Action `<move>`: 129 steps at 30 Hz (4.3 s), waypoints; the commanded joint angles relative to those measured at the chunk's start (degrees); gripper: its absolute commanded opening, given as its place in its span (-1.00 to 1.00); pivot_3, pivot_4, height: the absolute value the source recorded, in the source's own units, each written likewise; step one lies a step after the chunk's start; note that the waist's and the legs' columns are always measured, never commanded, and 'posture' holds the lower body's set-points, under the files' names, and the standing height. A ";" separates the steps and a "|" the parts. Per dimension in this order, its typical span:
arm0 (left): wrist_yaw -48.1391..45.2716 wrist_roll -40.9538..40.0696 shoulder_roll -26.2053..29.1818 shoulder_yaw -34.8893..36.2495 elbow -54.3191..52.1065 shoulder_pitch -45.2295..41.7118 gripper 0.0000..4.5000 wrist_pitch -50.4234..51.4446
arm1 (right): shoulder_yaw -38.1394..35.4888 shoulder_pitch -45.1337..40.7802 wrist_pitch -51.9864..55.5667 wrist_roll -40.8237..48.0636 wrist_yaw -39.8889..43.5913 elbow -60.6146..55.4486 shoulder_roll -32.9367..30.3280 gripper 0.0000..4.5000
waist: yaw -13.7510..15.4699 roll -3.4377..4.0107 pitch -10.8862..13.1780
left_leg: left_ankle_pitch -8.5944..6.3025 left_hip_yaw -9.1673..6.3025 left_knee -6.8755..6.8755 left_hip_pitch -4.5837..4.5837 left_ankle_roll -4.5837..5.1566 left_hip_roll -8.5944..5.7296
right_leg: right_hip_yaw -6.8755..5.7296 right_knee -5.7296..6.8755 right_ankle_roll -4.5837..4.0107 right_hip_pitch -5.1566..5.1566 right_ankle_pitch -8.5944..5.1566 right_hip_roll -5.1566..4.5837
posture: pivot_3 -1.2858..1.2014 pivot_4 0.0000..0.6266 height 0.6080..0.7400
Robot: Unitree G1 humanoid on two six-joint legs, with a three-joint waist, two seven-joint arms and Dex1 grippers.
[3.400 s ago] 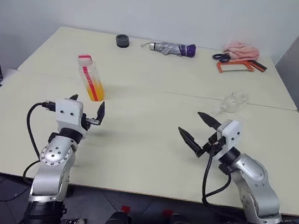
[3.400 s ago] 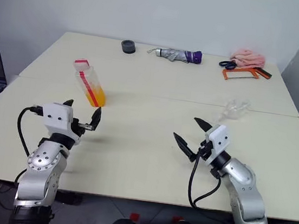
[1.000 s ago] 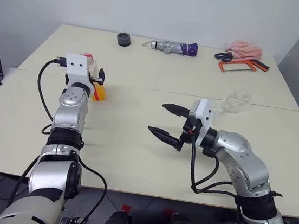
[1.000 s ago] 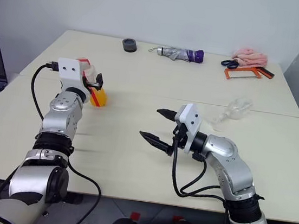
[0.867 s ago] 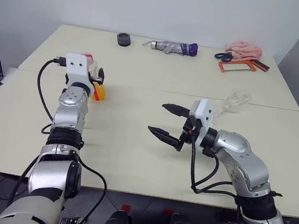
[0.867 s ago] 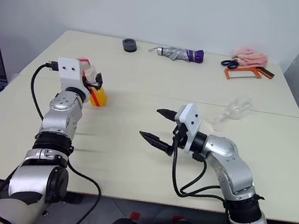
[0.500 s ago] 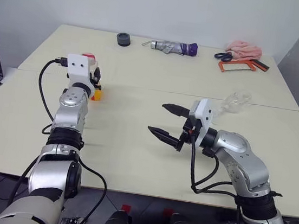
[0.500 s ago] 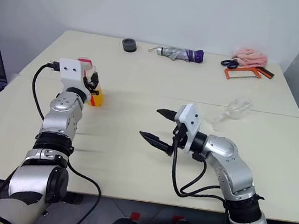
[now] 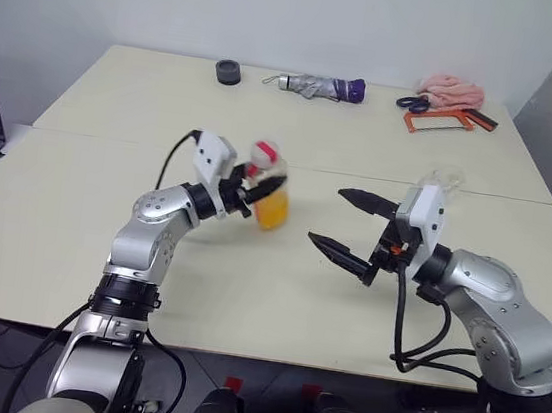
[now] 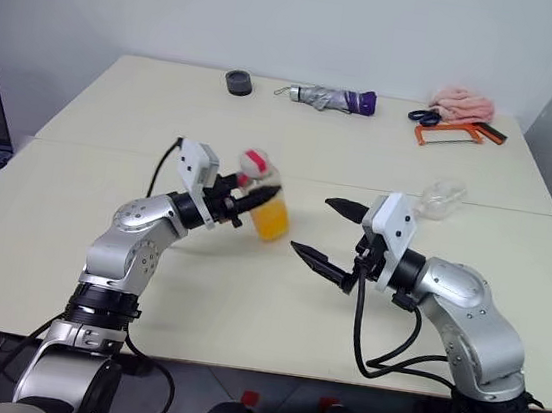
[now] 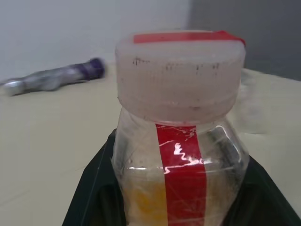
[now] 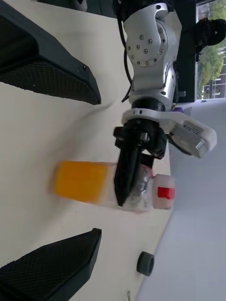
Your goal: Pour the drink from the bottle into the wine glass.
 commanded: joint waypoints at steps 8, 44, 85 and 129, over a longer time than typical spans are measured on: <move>-16.32 -0.47 1.75 -6.83 -0.94 -4.24 -0.18 -1.33 | 3.51 -9.29 8.32 -0.72 -10.35 0.02 5.22 1.00 | -0.03 0.01 0.00 | -0.02 -0.04 0.01 0.04 0.04 0.03 | -0.01 0.04 -0.01 0.01 0.00 0.20 | 0.03 -0.52 1.00; -26.39 -1.19 3.89 -5.67 0.02 -8.31 -0.18 1.67 | 6.11 -21.13 -7.50 -0.99 20.88 28.01 0.50 0.00 | -0.29 0.05 0.03 | -0.03 -0.05 0.02 0.02 0.07 0.04 | -0.02 0.02 -0.02 0.01 0.00 0.14 | 0.03 -0.52 1.00; -24.91 3.59 0.93 -6.11 8.69 -10.65 -0.19 -4.47 | 9.55 -6.03 6.16 -9.81 -20.07 -0.53 15.07 -0.18 | -0.40 0.05 0.02 | 0.06 -0.01 0.28 -0.75 0.03 -0.02 | 0.09 0.55 -0.02 -0.88 0.00 0.09 | 0.03 -0.52 1.00; -22.07 6.78 -3.07 -6.13 16.97 -15.65 -0.19 -9.65 | 10.00 -5.86 9.82 -14.08 -31.57 -4.48 19.50 0.91 | -0.98 0.06 0.03 | 0.03 -0.10 0.81 -0.85 0.08 -0.05 | 0.07 0.98 -0.01 -0.88 0.00 0.14 | 0.03 -0.52 1.00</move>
